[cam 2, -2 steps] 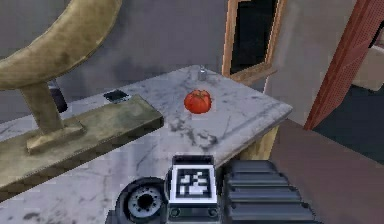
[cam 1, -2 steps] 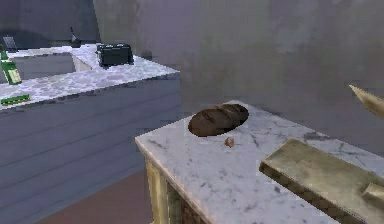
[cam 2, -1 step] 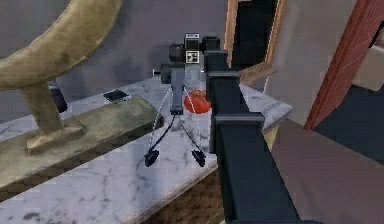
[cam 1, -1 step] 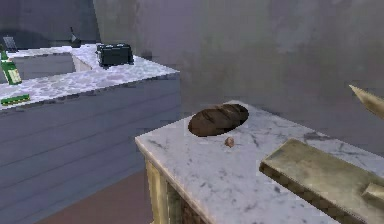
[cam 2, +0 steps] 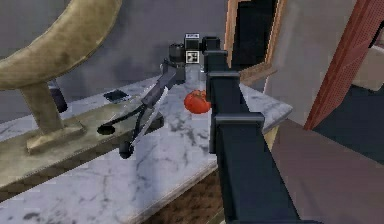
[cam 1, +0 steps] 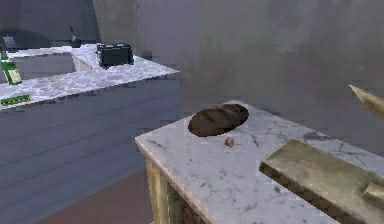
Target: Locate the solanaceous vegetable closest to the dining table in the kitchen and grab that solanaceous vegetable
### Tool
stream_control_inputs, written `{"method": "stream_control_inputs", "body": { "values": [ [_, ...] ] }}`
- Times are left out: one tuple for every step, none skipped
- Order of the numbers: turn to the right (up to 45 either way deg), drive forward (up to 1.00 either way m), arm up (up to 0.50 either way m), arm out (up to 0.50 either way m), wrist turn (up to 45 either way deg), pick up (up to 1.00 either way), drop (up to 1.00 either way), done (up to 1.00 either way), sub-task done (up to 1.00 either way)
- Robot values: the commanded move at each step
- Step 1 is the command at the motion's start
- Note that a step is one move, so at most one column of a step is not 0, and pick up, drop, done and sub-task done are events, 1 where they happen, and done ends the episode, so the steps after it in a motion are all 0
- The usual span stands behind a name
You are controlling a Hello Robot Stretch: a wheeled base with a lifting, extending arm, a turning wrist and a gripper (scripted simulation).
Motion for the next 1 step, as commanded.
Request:
{"method": "stream_control_inputs", "body": {
  "values": [
    [0.0, 0.0, 0.0, 0.0, 45.0, 0.0, 0.0, 0.0, 0.0]
  ]
}}
